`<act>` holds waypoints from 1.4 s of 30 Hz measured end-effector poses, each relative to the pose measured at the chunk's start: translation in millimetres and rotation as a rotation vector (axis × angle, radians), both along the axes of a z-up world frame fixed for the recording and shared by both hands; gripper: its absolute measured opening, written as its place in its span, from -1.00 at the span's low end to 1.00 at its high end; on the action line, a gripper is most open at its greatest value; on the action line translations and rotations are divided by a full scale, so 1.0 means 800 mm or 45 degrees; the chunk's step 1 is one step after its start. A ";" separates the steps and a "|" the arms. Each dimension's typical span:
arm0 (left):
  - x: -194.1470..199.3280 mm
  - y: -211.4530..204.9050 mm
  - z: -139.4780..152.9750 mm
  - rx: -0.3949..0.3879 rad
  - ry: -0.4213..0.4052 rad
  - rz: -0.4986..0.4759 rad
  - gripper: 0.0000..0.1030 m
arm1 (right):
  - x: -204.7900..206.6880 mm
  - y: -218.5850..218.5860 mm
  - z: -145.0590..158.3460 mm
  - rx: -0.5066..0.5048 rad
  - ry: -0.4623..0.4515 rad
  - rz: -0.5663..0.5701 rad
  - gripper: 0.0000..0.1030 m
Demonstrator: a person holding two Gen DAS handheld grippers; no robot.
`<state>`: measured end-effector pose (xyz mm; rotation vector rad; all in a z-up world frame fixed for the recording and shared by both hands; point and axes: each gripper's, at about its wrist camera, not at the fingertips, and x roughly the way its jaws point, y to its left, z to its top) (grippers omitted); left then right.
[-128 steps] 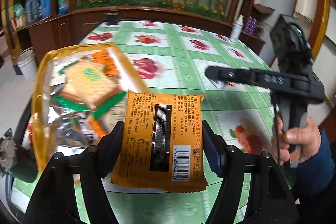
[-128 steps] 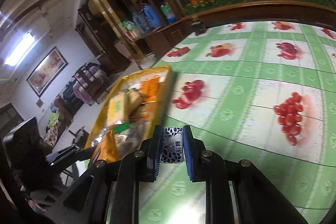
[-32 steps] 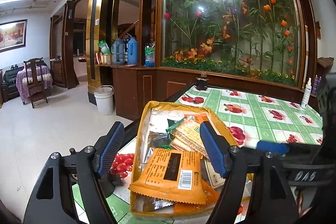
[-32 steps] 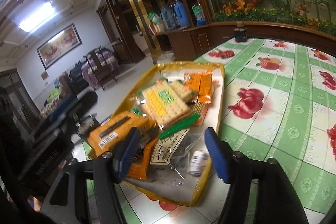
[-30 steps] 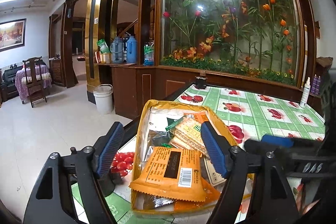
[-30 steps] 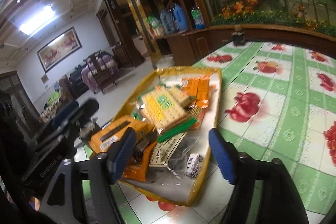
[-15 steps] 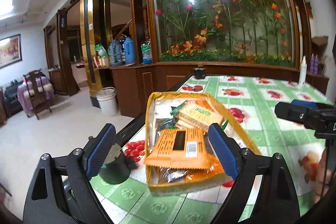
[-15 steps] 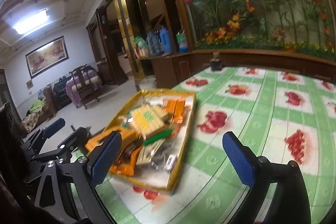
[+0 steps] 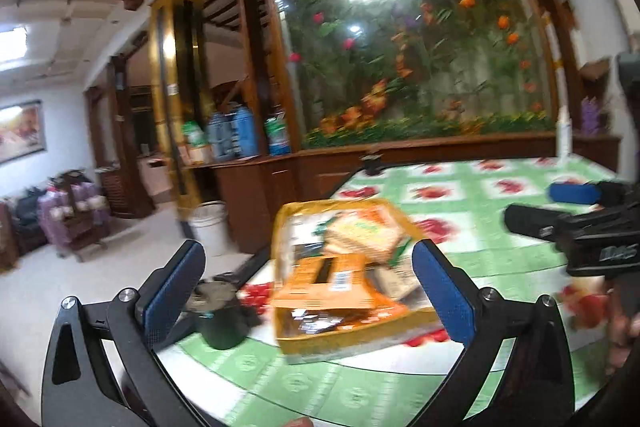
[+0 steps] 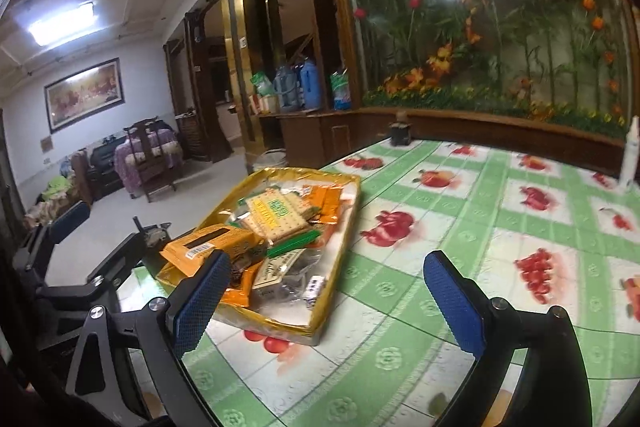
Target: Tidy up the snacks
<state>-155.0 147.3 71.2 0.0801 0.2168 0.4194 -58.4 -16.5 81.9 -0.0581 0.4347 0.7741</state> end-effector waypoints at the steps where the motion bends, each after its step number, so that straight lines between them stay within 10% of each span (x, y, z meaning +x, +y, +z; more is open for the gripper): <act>1: -0.005 0.001 0.001 -0.017 -0.024 -0.044 1.00 | -0.003 -0.003 0.001 -0.002 -0.015 -0.011 0.89; 42: 0.052 0.012 -0.050 -0.104 0.466 0.142 1.00 | -0.017 0.004 -0.017 -0.118 0.032 0.069 0.89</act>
